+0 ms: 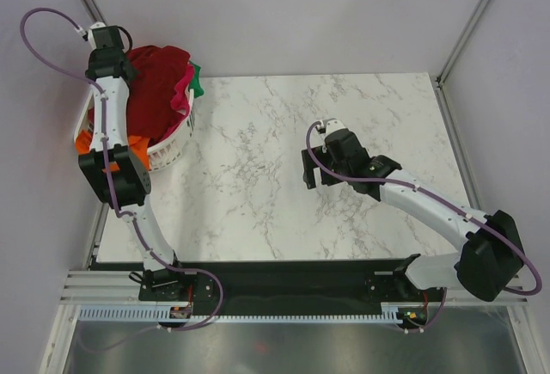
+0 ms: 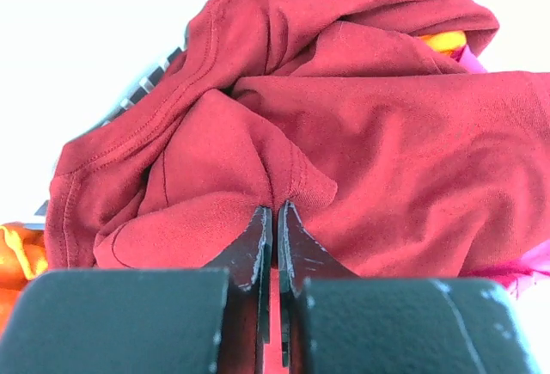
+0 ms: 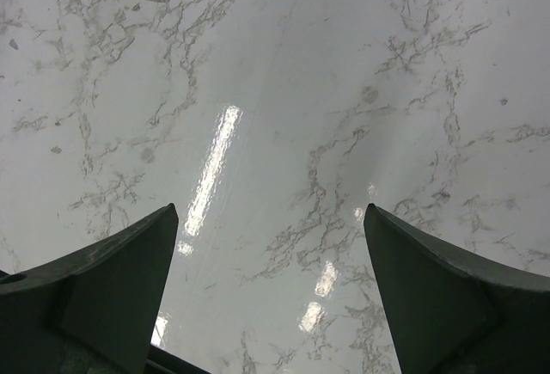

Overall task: Fold and stack the t-shirts
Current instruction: Grab the tshirt from the pile, then move the tshirt to the center of the board

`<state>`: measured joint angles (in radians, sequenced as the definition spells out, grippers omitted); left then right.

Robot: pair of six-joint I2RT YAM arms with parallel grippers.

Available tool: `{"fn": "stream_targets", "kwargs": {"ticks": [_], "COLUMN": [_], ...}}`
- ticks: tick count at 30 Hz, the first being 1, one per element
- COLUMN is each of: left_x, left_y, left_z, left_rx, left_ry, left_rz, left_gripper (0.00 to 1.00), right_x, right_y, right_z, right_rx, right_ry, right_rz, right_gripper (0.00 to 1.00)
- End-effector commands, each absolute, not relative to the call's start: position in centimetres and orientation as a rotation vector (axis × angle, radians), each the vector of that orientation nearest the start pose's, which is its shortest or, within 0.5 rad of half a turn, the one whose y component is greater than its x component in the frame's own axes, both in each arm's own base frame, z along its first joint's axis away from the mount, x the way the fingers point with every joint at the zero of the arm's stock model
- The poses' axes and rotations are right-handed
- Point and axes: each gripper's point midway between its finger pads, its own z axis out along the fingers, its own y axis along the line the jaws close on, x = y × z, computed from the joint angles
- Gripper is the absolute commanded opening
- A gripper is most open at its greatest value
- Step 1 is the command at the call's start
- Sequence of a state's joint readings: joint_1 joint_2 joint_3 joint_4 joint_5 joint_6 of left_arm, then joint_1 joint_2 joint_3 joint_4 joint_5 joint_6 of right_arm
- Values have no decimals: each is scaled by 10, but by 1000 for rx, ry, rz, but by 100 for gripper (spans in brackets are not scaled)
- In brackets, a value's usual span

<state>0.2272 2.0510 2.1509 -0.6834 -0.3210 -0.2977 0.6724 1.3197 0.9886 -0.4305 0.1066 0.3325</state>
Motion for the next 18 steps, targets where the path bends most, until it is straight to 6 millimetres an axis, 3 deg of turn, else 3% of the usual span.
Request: {"fn": "stream_targets", "kwargs": {"ticks": [1,4,5,6,7,8,9,10,11,13,14,16,17,18], "left_x": [533,529,533,528,525,523,516,498,479,447,422,394,375,372], "left_y": [167,137,105,85,65,5,-23,-47,-114,-179,-235,-304,-339,-361], "left_z": [307,347,362,398,418,439,461,506,526,564,565,543,528,495], "left_rx": [-702,-633,-569,-514,-479,-366,-270,-235,-104,95,234,454,536,578], "left_ry": [1922,1864,1850,1788,1754,1732,1701,1601,1564,1460,1440,1449,1469,1540], "left_rz": [286,245,204,176,169,95,90,75,-22,-149,-272,-475,-543,-577], "left_gripper": [2,2,2,2,2,2,2,2,2,2,2,2,2,3], "right_x": [285,287,289,291,293,293,294,297,296,301,299,294,293,290], "right_y": [220,219,218,215,213,212,212,208,202,174,160,133,112,101], "right_z": [144,145,147,152,156,160,174,183,198,216,224,244,262,270], "right_rx": [-360,-346,-330,-292,-274,-258,-239,-197,-165,-31,47,154,251,295], "right_ry": [2327,2322,2316,2304,2294,2288,2260,2245,2227,2178,2165,2103,2032,2001], "right_rz": [365,354,344,332,329,327,341,327,315,187,143,90,52,32], "right_gripper": [98,98,98,98,98,98,98,98,98,98,98,98,98,98]}}
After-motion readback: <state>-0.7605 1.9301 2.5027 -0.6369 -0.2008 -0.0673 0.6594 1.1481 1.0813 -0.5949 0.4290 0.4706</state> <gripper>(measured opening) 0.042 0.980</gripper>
